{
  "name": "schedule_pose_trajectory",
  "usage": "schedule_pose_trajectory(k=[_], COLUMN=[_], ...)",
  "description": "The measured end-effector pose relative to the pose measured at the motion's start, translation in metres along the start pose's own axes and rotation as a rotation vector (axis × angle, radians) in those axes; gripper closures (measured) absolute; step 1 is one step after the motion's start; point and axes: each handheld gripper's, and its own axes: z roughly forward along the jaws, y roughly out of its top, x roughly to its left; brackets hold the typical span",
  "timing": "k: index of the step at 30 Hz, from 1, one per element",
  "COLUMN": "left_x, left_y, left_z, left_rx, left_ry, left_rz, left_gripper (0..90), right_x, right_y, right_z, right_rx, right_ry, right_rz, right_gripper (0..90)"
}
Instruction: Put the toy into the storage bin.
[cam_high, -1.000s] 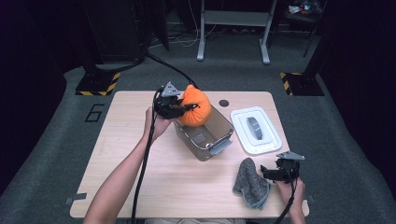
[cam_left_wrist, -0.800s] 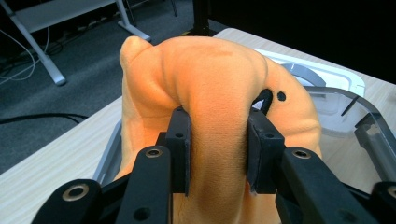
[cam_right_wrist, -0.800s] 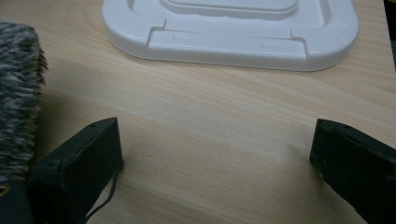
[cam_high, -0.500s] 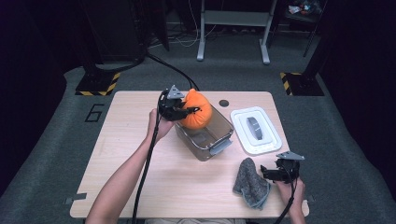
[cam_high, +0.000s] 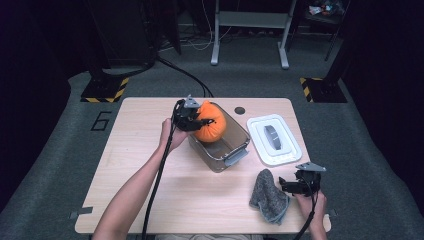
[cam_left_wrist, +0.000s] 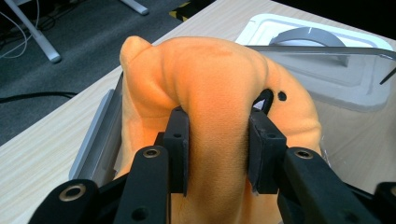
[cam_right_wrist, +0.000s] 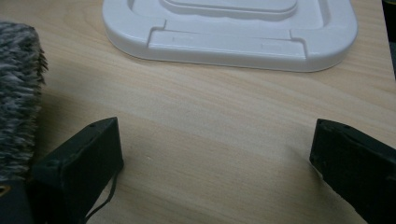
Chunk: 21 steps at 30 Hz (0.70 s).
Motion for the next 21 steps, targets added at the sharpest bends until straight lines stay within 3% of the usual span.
schedule_pose_trajectory(k=[21], left_x=[0.005], left_y=[-0.006], left_z=[0.014], left_rx=[0.057], left_ry=[-0.012], left_rz=[-0.017], left_gripper=[61.2], right_x=[0.001], right_y=[0.0], right_z=[0.0], right_rx=[-0.003], right_ry=[-0.005], right_rz=[-0.002], right_gripper=[1.5])
